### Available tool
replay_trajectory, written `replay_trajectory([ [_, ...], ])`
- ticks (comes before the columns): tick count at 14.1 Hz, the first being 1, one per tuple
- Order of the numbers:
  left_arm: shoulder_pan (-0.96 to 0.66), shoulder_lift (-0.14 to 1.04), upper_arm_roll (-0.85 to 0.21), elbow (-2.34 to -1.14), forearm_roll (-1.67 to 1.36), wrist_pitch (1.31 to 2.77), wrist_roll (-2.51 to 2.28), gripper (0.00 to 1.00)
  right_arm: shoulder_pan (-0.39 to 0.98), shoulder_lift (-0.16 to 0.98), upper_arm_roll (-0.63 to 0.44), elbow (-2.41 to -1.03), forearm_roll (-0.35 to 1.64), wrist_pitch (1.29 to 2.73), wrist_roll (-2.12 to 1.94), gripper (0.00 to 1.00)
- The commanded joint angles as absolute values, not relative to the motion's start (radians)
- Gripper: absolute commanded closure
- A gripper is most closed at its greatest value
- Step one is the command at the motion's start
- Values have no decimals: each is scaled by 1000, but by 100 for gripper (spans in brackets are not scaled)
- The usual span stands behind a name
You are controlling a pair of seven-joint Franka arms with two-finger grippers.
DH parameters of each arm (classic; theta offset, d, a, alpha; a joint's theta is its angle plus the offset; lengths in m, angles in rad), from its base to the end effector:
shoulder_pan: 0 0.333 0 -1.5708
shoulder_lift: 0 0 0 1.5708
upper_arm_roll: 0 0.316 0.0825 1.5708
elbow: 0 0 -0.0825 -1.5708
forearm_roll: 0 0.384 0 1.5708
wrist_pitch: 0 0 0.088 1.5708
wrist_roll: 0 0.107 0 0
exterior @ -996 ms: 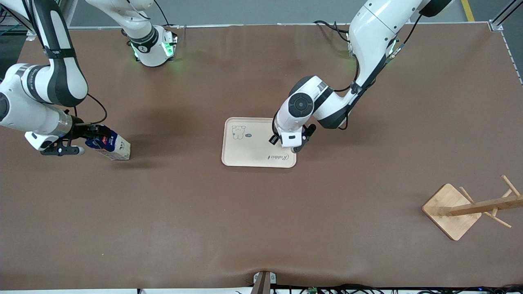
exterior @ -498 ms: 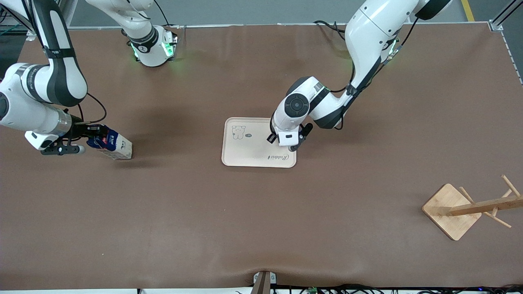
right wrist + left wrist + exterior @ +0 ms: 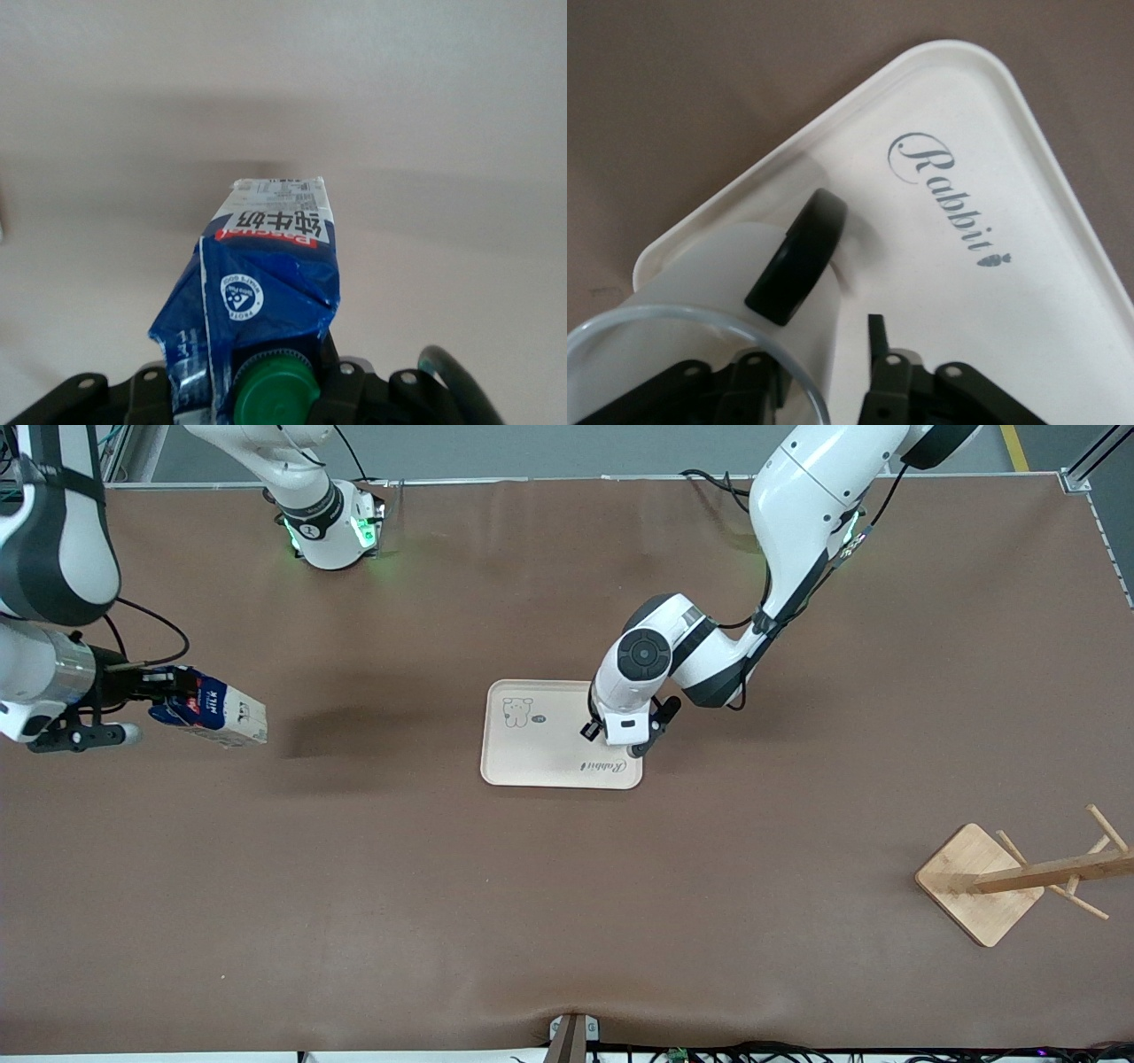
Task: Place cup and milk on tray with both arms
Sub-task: 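Lower the mug onto the tray while the right gripper lifts the carton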
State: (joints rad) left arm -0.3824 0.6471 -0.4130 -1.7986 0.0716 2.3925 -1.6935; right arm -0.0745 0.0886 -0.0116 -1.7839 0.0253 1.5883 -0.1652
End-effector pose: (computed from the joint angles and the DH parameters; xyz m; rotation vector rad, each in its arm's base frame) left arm 0.4727 -0.4526 0.2127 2.7444 1.3611 -0.2839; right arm 0.5540 -0.0450 0.4778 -3.0502 -0.1143 0.4286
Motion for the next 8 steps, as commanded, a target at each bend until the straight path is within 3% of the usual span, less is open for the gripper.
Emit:
replay_trajectory([
  [1,-391,652,-411,-1756,101,2385,-1720,0,18,103,-12,-1668,37,1499,-100,100],
  [3,-388,629,-413,-1746,101,2349,-1720,0,72,103,-12,-1640,55,1496,-30,100],
  [8,-330,555,-414,-1629,101,2102,-1710,0,248,150,-12,-1592,80,1514,129,100],
])
